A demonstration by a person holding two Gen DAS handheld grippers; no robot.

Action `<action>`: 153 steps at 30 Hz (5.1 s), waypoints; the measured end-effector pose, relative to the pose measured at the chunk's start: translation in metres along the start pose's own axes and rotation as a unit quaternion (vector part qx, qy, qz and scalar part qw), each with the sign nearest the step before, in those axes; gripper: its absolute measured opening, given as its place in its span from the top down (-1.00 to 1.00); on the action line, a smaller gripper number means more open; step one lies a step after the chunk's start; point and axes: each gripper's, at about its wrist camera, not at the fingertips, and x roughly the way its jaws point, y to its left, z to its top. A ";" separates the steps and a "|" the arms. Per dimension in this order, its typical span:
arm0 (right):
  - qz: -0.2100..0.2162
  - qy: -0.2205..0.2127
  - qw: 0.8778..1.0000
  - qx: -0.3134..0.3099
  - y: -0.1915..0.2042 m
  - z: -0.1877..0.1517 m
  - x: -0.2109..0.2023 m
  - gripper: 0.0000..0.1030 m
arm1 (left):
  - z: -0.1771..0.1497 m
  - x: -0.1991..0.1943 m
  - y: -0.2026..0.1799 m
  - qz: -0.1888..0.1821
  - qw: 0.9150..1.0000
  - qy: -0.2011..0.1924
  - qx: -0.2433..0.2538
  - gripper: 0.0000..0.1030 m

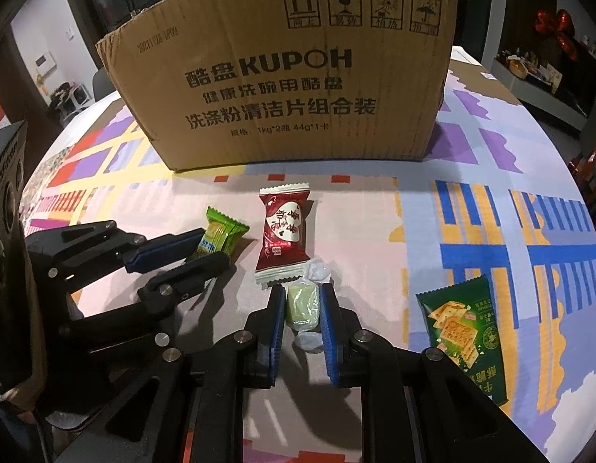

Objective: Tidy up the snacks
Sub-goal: 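Grasp the green candy with the left tool while the right tool grasps the clear candy, then lift the green candy and clear candy and carry them over the box, then open both tools to drop the two candies into the box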

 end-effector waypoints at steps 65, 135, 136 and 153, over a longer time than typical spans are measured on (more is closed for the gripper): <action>0.010 -0.153 0.988 -0.025 -0.001 0.044 -0.129 0.62 | 0.050 -0.132 -0.010 0.153 0.977 -0.079 -0.123 0.72; -0.034 -0.247 0.968 -0.028 -0.009 0.166 -0.142 0.62 | 0.147 -0.117 0.066 0.230 0.943 -0.136 -0.198 0.72; -0.034 -0.246 0.968 -0.028 -0.008 0.168 -0.140 0.62 | 0.147 -0.115 0.068 0.230 0.943 -0.136 -0.199 0.72; -0.030 -0.227 0.973 -0.024 -0.010 0.186 -0.110 0.62 | 0.152 -0.090 0.084 0.226 0.944 -0.123 -0.209 0.72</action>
